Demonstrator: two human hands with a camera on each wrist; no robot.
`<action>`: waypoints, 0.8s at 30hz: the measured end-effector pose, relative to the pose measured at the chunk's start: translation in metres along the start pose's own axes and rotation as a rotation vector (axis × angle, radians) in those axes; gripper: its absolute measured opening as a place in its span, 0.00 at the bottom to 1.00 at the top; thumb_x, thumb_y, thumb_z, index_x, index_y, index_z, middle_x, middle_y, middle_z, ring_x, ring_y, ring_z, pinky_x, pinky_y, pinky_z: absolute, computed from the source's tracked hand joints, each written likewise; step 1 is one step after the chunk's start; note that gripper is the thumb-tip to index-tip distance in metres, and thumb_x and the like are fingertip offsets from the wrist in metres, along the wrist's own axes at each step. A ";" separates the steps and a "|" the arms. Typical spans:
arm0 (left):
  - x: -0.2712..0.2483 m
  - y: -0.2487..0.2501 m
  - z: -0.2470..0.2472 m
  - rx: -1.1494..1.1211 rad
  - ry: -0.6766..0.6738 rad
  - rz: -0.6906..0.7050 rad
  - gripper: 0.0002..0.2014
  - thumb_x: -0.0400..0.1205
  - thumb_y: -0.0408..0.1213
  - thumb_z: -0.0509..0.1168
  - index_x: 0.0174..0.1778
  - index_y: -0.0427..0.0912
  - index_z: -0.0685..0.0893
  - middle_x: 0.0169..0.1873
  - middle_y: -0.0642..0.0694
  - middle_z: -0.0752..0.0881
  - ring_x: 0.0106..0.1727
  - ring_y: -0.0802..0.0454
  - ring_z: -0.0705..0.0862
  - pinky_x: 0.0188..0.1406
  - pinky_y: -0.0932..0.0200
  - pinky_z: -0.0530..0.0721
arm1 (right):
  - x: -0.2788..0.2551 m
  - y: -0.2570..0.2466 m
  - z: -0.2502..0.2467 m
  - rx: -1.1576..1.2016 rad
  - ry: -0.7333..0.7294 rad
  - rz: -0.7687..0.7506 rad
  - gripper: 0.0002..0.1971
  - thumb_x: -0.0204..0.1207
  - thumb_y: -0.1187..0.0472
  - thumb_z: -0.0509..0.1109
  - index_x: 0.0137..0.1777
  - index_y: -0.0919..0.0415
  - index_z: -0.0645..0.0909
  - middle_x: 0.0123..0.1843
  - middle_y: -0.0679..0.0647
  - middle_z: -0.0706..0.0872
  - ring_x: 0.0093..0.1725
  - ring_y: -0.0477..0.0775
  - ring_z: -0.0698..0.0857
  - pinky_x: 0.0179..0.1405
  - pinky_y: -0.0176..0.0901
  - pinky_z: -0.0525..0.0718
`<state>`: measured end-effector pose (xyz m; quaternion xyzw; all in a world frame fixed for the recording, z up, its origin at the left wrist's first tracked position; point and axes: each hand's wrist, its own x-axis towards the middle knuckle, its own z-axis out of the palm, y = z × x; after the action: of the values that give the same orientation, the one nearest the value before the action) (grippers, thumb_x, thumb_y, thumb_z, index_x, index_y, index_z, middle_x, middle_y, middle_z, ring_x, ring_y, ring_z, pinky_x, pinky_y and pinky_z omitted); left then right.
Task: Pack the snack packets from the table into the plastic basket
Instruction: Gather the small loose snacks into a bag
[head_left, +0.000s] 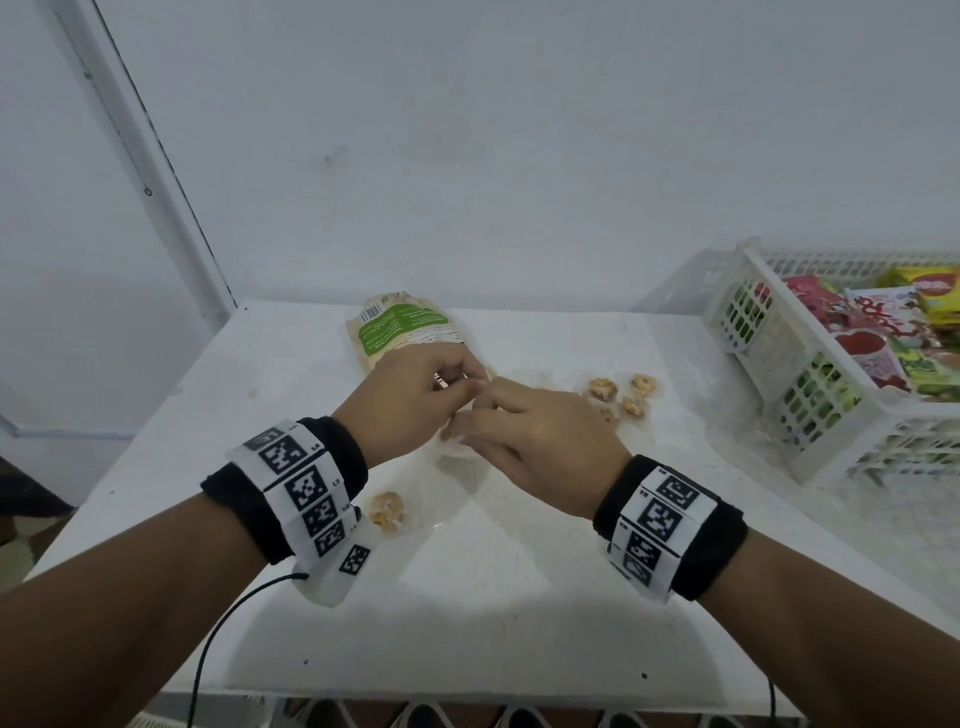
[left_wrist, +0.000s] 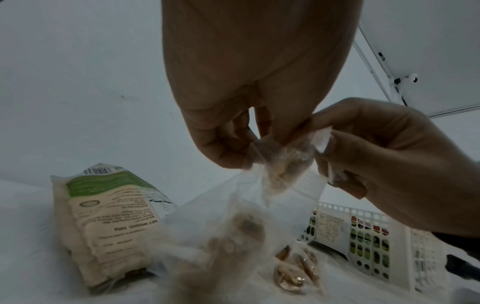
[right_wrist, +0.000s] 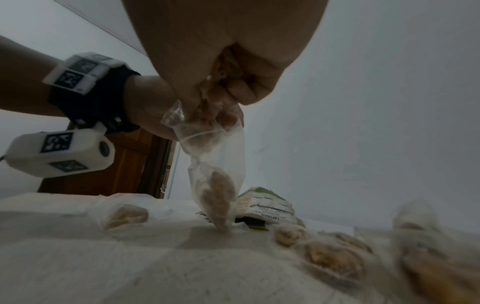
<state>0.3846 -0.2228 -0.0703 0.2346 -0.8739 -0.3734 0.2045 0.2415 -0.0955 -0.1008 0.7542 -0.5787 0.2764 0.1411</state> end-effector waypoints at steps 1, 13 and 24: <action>0.000 -0.001 0.000 0.003 0.006 -0.003 0.05 0.85 0.36 0.69 0.46 0.46 0.91 0.40 0.51 0.90 0.33 0.67 0.81 0.36 0.74 0.76 | 0.000 0.000 0.000 0.008 0.021 0.021 0.08 0.86 0.55 0.68 0.57 0.49 0.89 0.48 0.44 0.85 0.38 0.49 0.84 0.25 0.44 0.78; -0.003 -0.004 -0.006 0.019 0.013 -0.060 0.04 0.85 0.39 0.70 0.50 0.52 0.90 0.40 0.54 0.89 0.38 0.55 0.87 0.34 0.76 0.75 | 0.003 0.006 -0.002 -0.313 -0.036 0.176 0.09 0.77 0.56 0.78 0.38 0.56 0.84 0.35 0.49 0.77 0.24 0.56 0.77 0.18 0.38 0.62; -0.004 -0.010 -0.012 0.000 0.064 -0.074 0.03 0.85 0.39 0.70 0.50 0.50 0.89 0.40 0.56 0.88 0.39 0.57 0.86 0.31 0.76 0.74 | 0.005 -0.001 -0.003 0.131 0.029 0.196 0.22 0.70 0.66 0.65 0.65 0.56 0.68 0.54 0.51 0.75 0.42 0.45 0.71 0.38 0.34 0.70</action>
<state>0.3966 -0.2334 -0.0715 0.2785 -0.8576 -0.3730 0.2187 0.2430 -0.0975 -0.0952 0.6975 -0.6282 0.3371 0.0721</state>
